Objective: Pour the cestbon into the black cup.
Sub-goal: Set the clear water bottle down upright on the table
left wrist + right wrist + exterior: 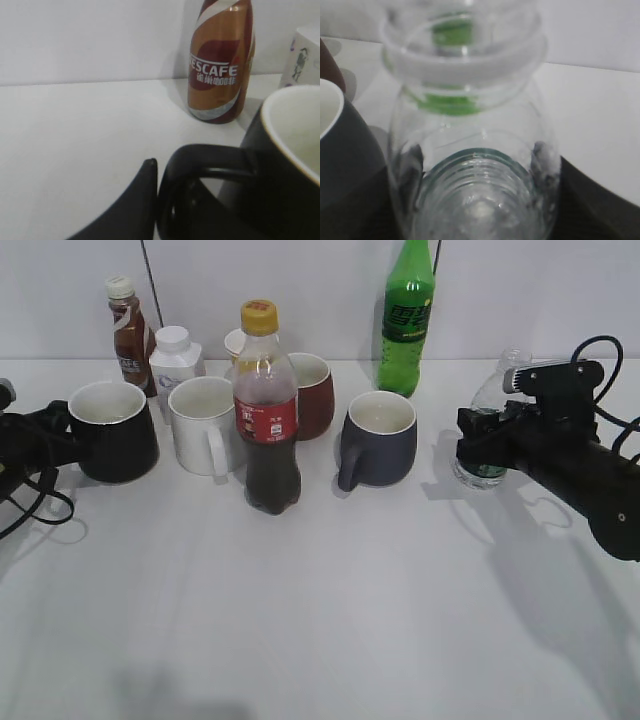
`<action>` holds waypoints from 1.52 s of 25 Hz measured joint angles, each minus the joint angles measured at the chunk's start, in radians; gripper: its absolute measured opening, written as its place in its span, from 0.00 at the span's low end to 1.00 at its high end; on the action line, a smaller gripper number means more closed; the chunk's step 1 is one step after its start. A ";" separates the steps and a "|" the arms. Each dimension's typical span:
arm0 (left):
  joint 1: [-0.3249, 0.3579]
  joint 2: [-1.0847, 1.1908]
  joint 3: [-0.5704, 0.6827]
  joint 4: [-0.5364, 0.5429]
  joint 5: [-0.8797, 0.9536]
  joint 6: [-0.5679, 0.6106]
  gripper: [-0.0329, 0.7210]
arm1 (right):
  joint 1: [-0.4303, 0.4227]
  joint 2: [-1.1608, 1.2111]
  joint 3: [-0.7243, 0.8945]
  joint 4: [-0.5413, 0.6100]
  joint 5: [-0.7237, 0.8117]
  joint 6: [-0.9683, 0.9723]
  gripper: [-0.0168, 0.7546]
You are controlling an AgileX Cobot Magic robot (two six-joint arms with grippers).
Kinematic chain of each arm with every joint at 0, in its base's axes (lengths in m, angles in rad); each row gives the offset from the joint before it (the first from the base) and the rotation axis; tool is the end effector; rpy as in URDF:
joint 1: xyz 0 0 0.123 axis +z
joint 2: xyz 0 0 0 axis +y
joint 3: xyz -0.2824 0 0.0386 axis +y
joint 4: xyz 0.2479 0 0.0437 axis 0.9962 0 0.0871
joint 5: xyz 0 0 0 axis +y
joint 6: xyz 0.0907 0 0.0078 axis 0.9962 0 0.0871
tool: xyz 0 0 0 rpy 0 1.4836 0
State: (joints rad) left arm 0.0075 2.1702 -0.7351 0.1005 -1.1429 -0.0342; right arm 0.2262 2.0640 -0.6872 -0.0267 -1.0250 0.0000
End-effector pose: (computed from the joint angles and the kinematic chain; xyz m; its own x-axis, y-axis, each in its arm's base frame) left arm 0.3568 -0.0056 0.0759 -0.2048 0.0061 -0.9788 0.0834 0.9964 -0.0113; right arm 0.3369 0.0797 0.0947 -0.2516 -0.0721 -0.9651 -0.2492 0.9684 -0.0074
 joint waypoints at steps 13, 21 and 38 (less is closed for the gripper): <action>0.001 0.012 0.020 0.006 -0.037 -0.011 0.33 | 0.000 0.003 -0.003 -0.022 0.002 0.013 0.66; 0.001 0.012 0.076 0.008 -0.061 -0.015 0.38 | 0.000 0.003 -0.004 -0.025 0.007 0.016 0.73; 0.001 -0.370 0.179 0.002 0.211 -0.015 0.44 | -0.002 -0.288 -0.004 -0.025 0.191 0.016 0.85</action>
State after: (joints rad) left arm 0.0083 1.8003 -0.5556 0.1026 -0.9320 -0.0489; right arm 0.2244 1.7758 -0.6909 -0.0513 -0.8341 0.0157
